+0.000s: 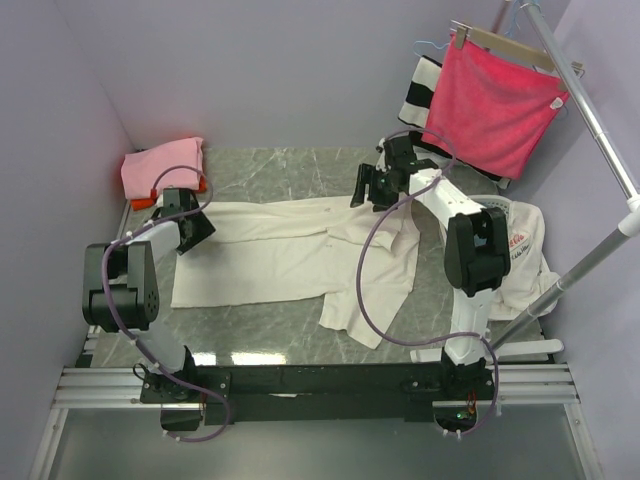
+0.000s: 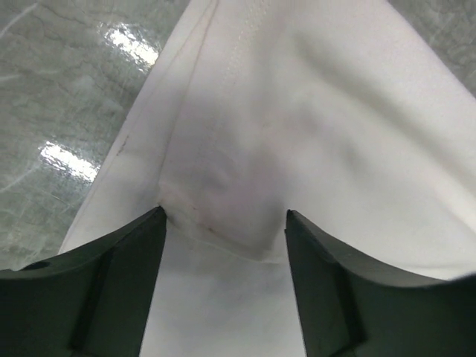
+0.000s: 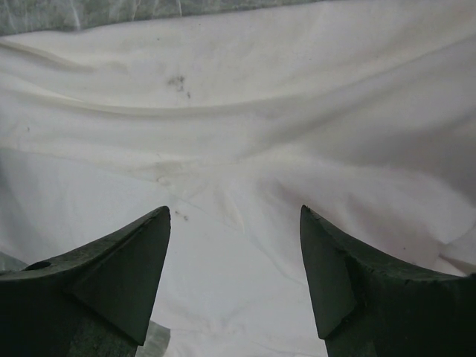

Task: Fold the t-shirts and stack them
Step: Fold the tshirt

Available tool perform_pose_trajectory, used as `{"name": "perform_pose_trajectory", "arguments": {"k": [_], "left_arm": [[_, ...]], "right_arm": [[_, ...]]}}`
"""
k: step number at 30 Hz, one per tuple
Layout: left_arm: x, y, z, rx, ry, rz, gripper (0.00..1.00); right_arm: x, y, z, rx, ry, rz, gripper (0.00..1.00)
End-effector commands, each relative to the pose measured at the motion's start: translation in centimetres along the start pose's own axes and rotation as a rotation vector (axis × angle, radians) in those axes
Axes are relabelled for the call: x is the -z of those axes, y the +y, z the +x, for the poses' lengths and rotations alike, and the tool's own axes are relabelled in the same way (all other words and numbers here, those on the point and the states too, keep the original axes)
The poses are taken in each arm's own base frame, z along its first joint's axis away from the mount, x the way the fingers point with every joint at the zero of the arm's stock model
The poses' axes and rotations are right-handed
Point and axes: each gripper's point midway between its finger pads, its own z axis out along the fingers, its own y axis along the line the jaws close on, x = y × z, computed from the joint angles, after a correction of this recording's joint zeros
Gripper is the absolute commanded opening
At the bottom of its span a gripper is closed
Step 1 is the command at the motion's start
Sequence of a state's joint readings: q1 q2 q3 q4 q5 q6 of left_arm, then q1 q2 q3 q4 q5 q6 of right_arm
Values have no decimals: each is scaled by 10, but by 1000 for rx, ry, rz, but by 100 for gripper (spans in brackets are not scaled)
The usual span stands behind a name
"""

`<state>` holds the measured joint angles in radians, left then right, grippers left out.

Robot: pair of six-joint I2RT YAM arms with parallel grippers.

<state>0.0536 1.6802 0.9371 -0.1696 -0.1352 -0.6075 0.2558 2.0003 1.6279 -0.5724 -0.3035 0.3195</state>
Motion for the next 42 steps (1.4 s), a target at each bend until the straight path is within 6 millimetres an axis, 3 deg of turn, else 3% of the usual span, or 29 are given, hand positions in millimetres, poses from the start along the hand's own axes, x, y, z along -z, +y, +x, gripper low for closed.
{"name": "perform_pose_trajectory", "arguments": {"k": [1,5,6,8,9,10,14,20,24,28,30,32,34,35,37,42], "left_arm": [[-1,-4,-26,5,-77,-24,65],[-3,-2,-37,-16,-102,-51,38],[-6,0,-36,-24,-97,-58,26],[-9,-1,-38,-34,-98,-60,14],[-12,1,-36,-39,-93,-70,2],[-12,1,-36,-43,-92,-71,1],[-8,6,-47,-57,-124,-100,1],[18,8,-94,-70,-244,-146,1],[29,7,-101,-70,-258,-136,1],[31,12,-94,-55,-240,-129,1],[26,1,-80,-44,-166,-51,14],[27,-14,-62,-32,-98,62,20],[27,-20,-42,16,-58,134,36],[32,-33,-42,30,-63,206,41],[31,-31,-26,64,-27,221,41],[30,-19,-12,99,-23,189,45]], "right_arm": [[-12,-6,5,13,26,22,74],[-21,-12,12,3,54,33,68],[-22,-12,12,0,55,35,67],[-23,-13,13,3,60,38,67],[-24,-14,13,3,59,40,67],[-24,-14,14,3,62,42,67],[-24,-16,14,10,60,48,67],[-27,-17,17,8,72,50,66],[-28,-17,18,7,76,47,66],[-27,-17,18,10,75,46,64],[-27,-17,17,8,73,46,66],[-26,-17,17,9,75,46,68],[-27,-17,18,9,75,48,68],[-28,-17,19,8,80,45,69],[-27,-16,18,7,76,40,69],[-26,-14,19,9,77,32,70]]}}
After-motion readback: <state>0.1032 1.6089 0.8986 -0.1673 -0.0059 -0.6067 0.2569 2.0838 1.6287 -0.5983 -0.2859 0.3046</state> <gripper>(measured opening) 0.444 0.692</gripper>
